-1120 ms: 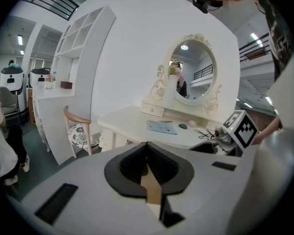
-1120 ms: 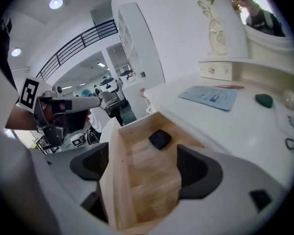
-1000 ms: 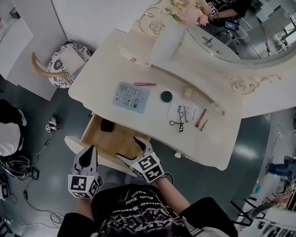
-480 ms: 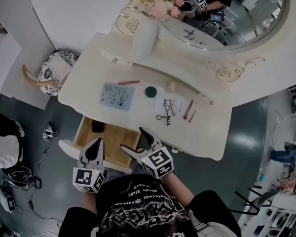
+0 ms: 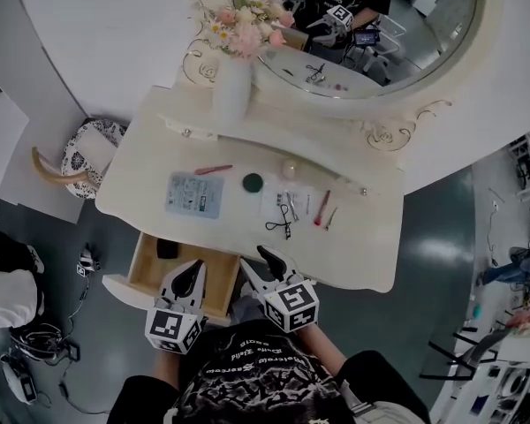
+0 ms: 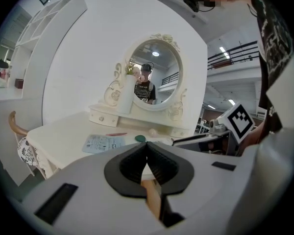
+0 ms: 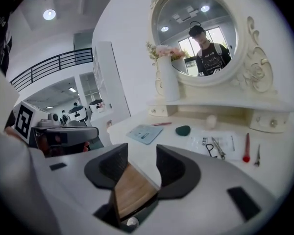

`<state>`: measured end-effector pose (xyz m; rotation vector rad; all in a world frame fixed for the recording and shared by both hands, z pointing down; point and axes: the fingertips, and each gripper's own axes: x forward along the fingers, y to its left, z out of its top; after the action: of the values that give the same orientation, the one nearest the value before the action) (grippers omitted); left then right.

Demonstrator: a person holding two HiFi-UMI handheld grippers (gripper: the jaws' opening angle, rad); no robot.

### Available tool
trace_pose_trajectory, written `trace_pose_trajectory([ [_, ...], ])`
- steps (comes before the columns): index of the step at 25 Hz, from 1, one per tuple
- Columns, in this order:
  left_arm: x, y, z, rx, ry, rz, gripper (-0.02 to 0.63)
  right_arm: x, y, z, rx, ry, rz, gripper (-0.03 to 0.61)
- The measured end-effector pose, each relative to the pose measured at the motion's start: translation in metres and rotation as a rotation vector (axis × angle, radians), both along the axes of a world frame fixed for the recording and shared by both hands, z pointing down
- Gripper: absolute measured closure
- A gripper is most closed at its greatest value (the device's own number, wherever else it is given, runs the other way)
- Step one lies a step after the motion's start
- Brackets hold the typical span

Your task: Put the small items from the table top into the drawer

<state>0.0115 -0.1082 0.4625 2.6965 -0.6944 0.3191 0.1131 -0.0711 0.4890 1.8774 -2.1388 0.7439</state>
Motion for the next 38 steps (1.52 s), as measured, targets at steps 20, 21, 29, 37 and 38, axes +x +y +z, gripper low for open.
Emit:
trace_pose_trajectory([
  [20,-0.002,0.001,0.003,0.010,-0.066,-0.005,0.598,0.025,0.003,-0.001,0.048,0.100,0.120,0.569],
  [21,-0.002,0.001,0.003,0.010,-0.066,-0.007,0.598,0.026,0.005,-0.002,0.049,0.107,0.127,0.569],
  [29,0.000,0.009,0.007,0.019,-0.071,-0.007,0.598,0.043,0.028,0.005,0.018,0.140,0.181,0.571],
  [37,-0.004,0.015,0.008,0.026,-0.070,-0.029,0.598,0.039,0.034,0.000,0.033,0.173,0.153,0.571],
  [38,-0.004,0.015,0.007,0.019,-0.064,-0.035,0.598,0.039,0.035,0.000,0.034,0.178,0.147,0.571],
])
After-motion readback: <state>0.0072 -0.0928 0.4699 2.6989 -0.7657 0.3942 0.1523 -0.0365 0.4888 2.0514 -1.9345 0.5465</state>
